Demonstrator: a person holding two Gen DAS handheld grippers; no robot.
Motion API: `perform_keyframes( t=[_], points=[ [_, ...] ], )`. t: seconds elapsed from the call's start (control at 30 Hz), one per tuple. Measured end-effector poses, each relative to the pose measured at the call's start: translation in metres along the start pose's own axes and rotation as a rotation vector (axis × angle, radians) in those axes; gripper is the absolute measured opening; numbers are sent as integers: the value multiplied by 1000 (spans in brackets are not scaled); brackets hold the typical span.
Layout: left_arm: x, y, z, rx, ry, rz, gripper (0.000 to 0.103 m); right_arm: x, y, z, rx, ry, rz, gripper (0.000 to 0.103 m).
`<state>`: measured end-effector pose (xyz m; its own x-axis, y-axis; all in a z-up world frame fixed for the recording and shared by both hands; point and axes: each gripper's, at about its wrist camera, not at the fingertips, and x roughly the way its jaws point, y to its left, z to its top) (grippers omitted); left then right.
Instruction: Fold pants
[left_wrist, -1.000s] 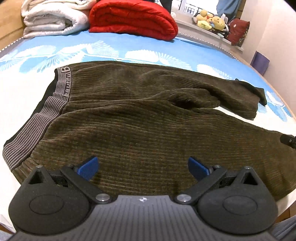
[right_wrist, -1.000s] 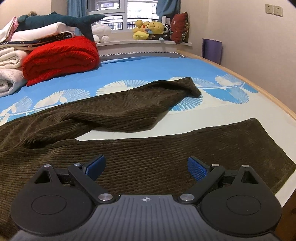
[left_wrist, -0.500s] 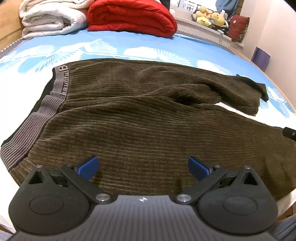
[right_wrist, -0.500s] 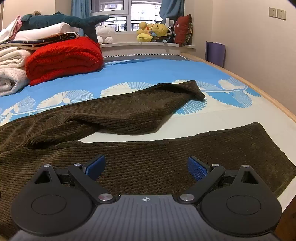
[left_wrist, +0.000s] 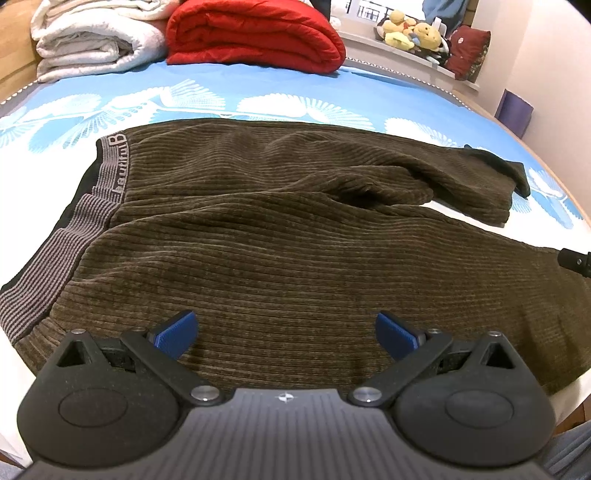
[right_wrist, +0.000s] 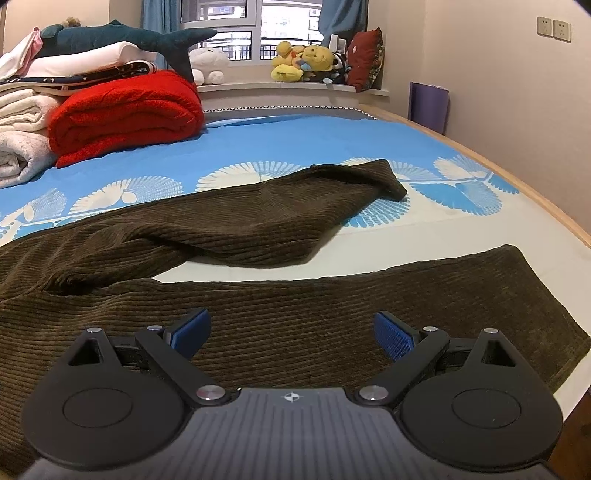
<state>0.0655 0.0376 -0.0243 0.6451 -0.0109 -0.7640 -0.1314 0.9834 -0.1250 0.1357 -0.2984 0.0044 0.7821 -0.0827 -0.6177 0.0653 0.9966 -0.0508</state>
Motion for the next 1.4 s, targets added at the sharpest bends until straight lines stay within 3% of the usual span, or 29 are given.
perform_keyframes(
  t=[0.6,1.03,1.4],
  points=[
    [3,7,22,-42,-3,-15,103,3,-2,9,45,-25,-24,95],
    [25,4,77,45,-19,49,103,33,30,77,171,-69,57,95],
    [75,3,113,66,107,46,103,74,45,84,90,-47,5,95]
  ],
)
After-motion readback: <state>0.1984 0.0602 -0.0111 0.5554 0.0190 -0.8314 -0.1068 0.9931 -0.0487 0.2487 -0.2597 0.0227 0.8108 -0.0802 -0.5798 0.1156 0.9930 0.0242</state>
